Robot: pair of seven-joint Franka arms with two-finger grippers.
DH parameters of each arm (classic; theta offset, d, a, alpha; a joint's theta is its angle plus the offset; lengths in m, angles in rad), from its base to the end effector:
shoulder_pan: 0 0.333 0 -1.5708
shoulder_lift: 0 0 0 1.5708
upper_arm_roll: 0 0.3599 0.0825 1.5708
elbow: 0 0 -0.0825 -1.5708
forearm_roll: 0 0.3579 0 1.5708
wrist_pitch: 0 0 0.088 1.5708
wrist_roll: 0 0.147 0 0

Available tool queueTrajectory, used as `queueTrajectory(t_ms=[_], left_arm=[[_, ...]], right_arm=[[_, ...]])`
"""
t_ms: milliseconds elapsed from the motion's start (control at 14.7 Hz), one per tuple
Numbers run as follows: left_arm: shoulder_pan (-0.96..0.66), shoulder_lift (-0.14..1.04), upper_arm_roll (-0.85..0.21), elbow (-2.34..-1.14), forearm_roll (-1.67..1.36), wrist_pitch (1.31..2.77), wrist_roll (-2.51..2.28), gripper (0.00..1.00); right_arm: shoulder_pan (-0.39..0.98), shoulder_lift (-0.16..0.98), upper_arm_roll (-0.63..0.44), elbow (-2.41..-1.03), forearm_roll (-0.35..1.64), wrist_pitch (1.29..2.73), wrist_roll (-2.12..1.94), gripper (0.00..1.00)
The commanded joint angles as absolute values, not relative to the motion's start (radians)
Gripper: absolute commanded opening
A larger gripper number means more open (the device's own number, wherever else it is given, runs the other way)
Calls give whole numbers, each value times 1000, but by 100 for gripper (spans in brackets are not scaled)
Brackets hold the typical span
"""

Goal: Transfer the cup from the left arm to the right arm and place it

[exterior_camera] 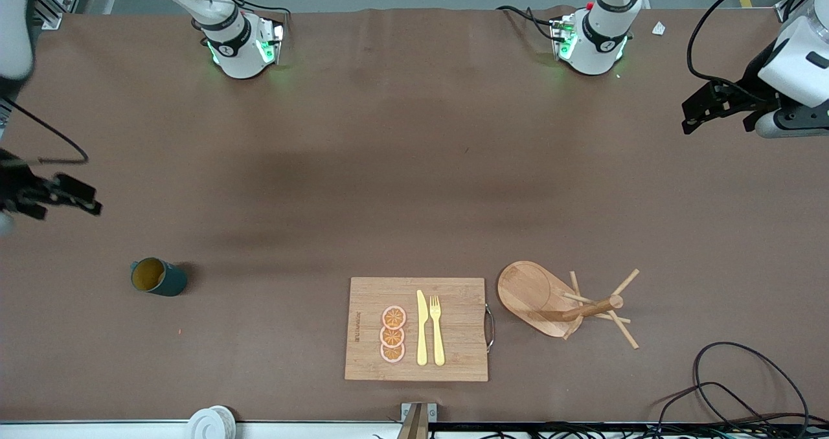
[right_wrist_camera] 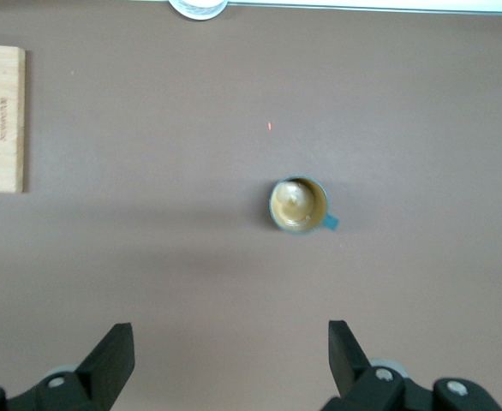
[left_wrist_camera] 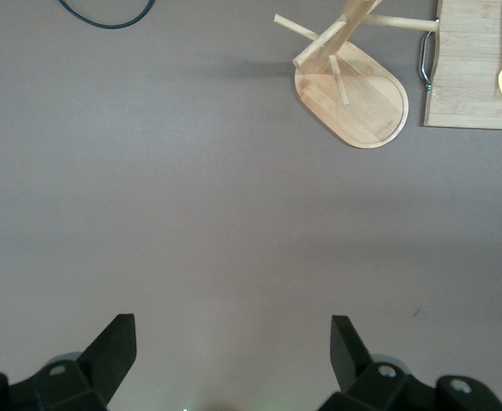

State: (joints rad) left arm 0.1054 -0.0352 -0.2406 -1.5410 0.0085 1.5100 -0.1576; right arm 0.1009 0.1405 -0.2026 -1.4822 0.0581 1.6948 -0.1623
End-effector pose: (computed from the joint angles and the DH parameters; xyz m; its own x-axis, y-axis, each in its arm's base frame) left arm 0.5057 -0.0701 0.6540 0.9997 0.0230 0.0058 0.0231 -0.9996 -0.0162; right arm 0.5900 -0.0435 0.6029 0.9952 0.0577 0.0787 0.0592 -0.9981 -0.0174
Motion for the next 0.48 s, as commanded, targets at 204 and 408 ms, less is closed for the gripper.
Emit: queueTrajectory(t_ms=[204, 408], left_arm=[[110, -64, -244, -1562, 14, 1520, -147, 100], [107, -58, -244, -1560, 14, 1525, -159, 100]], right_arm=[[62, 104, -198, -1405, 28, 1632, -193, 100], [60, 101, -201, -1404, 37, 1629, -259, 100]])
